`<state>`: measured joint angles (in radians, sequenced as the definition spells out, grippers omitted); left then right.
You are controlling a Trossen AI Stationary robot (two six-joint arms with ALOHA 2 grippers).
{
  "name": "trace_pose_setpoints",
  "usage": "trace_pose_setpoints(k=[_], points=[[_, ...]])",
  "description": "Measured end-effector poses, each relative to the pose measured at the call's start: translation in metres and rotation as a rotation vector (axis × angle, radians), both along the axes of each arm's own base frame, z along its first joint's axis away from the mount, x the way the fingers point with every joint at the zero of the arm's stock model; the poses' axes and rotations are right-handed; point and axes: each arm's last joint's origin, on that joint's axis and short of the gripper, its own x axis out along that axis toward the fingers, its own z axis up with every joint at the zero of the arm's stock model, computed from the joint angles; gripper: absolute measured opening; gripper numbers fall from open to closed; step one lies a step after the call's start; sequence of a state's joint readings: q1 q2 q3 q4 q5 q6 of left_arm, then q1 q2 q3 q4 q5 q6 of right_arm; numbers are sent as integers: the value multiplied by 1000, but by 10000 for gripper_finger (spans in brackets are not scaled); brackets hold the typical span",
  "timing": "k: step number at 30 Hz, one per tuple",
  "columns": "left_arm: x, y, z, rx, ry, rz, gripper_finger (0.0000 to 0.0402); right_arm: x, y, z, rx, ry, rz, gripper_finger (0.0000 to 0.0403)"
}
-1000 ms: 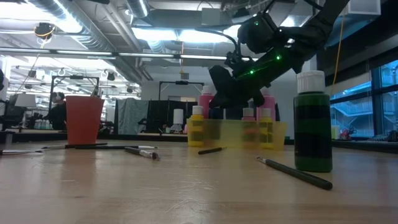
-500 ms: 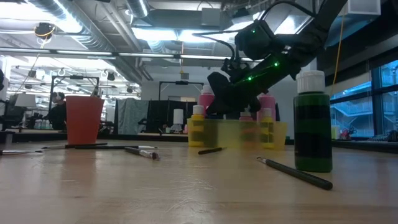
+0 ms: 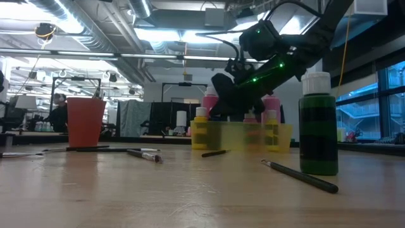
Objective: Pick & Place Paint Supplies
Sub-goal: Put the small dark blue paint bottle into the yellow bin
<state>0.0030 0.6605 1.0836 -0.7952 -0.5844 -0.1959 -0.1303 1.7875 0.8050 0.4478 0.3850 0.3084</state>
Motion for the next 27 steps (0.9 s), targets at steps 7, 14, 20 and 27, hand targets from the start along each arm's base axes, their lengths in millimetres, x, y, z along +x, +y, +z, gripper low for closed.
trace_pose_setpoints(k=[7,14,20,27], points=[[0,0,0,0,0,0,212,-3,1,7,-11,20,10,122],[0,0,0,0,-2,1,212,-3,2,7,24,5,57,154],[1,0,1,0,-15,0,212,-3,3,7,40,8,70,163],[1,0,1,-13,-24,5,212,-3,3,7,40,8,69,165]])
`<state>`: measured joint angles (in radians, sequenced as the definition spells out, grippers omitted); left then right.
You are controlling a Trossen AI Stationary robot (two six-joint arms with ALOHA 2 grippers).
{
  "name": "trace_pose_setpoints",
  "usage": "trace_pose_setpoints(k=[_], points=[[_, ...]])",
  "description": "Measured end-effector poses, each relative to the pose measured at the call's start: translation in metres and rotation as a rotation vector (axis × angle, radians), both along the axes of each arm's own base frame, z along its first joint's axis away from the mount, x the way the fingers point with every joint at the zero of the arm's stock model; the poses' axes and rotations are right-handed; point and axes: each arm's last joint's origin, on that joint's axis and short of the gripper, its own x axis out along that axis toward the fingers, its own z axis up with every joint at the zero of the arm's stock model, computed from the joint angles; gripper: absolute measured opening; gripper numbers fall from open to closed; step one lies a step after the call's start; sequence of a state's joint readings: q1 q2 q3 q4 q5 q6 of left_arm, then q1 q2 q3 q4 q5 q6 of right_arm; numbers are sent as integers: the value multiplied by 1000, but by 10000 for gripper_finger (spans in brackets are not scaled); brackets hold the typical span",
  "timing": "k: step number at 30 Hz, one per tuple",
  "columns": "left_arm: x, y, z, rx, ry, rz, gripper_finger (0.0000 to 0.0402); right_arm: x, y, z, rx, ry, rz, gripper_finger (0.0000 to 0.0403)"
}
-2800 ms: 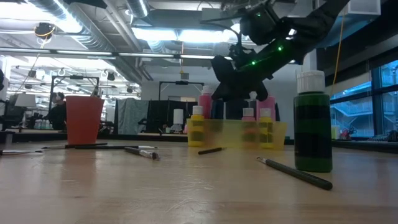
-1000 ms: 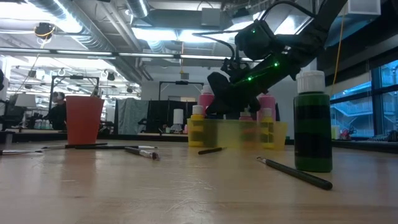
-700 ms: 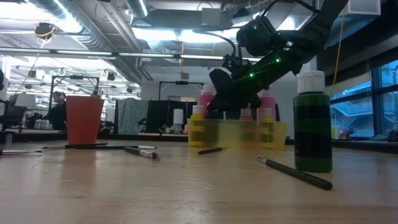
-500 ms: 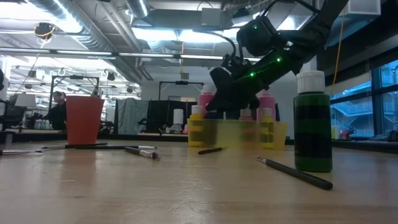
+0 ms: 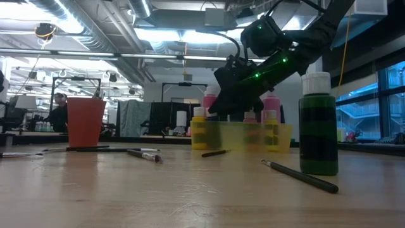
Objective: Pick & Place Paint Supplies
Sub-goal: Put the small dark blue paint bottle into the yellow bin, then put the silver paint brush into the orange cup
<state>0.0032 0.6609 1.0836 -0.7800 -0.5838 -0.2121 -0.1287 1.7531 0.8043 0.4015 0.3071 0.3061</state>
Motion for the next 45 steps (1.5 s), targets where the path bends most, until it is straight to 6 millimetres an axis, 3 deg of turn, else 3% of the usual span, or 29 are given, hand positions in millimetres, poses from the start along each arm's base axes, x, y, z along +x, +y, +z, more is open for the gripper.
trace_pose_setpoints(k=[33,45], points=[[0,0,0,-1,1,-2,212,-1,-1,2,-7,-1,-13,166],[0,-1,0,-9,-1,-19,212,-8,-3,19,-15,-5,-34,166]])
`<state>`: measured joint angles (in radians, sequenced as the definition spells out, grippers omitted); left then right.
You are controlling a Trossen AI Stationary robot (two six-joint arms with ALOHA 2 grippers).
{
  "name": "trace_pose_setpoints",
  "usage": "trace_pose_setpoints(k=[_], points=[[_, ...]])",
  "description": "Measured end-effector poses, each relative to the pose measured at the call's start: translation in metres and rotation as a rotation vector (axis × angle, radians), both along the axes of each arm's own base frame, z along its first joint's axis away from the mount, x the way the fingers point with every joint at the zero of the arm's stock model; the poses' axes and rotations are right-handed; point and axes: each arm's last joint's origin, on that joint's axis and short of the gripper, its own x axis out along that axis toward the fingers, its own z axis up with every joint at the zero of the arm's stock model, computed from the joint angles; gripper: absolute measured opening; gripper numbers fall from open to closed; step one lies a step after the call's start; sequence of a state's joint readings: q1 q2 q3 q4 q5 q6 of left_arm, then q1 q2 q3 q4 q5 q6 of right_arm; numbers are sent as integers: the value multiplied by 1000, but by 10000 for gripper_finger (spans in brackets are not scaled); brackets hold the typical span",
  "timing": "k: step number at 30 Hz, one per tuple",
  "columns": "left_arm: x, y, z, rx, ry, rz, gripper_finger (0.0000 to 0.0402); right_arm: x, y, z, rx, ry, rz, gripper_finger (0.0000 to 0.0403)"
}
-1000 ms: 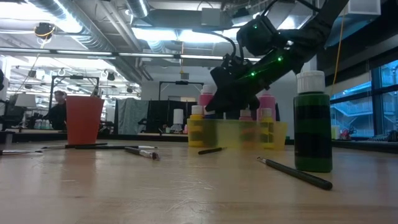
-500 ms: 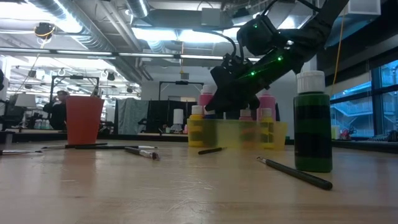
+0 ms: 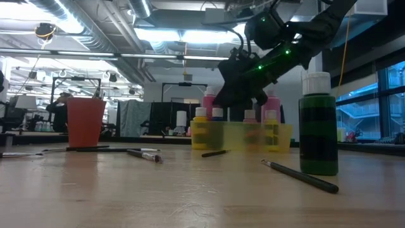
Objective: Pick & Place Paint Supplies
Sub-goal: Put the silver paint brush into the orange cup
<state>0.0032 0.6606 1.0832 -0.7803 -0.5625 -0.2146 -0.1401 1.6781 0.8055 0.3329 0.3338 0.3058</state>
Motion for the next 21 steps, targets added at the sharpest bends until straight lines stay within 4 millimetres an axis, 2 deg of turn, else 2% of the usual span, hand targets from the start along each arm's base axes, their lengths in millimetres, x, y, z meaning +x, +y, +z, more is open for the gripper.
trace_pose_setpoints(k=[4,10,13,17,21], points=[[0,0,0,-2,0,-3,212,0,0,0,6,0,9,181],[0,0,0,-9,-4,-4,212,4,1,5,14,4,9,232],[0,0,0,-9,-4,-4,212,9,3,11,10,62,27,253],[0,0,0,-9,-3,-4,212,17,10,28,-12,188,76,266],[0,0,0,-9,-2,-4,212,25,21,55,-35,312,158,268]])
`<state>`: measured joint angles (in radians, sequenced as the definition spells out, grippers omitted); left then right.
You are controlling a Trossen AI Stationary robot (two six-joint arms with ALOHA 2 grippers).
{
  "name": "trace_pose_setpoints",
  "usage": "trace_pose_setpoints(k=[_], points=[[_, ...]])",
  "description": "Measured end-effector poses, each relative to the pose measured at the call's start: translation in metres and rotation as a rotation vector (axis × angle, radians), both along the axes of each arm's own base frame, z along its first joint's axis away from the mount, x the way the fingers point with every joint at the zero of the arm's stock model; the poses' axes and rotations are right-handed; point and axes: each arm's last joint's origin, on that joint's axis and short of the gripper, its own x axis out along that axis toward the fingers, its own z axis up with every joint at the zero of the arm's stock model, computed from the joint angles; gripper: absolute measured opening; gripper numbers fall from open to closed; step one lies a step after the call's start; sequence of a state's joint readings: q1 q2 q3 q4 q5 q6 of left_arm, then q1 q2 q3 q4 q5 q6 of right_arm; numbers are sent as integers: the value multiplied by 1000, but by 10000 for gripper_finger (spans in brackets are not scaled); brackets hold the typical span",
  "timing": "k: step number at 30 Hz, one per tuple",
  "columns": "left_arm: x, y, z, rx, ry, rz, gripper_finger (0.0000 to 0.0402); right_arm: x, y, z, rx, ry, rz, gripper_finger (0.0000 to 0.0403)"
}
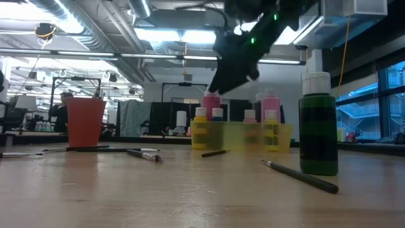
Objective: Pick & Place Paint Supplies
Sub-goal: Put the silver paint brush into the orange cup
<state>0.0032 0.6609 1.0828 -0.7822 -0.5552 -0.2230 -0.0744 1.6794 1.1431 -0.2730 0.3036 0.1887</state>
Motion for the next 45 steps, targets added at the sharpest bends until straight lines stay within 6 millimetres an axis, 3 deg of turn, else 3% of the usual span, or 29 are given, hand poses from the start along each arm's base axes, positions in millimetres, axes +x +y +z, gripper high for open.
trace_pose_setpoints(k=[6,12,22,27,36,40,45], points=[[0,0,0,13,10,-5,212,3,20,36,-6,121,92,268],[0,-1,0,-11,4,-32,212,-8,37,53,78,250,84,268],[5,-1,-3,-84,-16,-25,212,-26,58,51,326,417,27,268],[14,-2,-18,-138,19,-42,212,-32,73,50,366,458,27,268],[36,-12,-41,-262,137,-296,212,-38,103,50,345,451,-2,268],[47,-21,-41,-176,199,-428,212,-39,105,50,348,437,-70,268],[72,-40,-27,39,154,-614,212,-34,106,51,366,376,-76,268]])
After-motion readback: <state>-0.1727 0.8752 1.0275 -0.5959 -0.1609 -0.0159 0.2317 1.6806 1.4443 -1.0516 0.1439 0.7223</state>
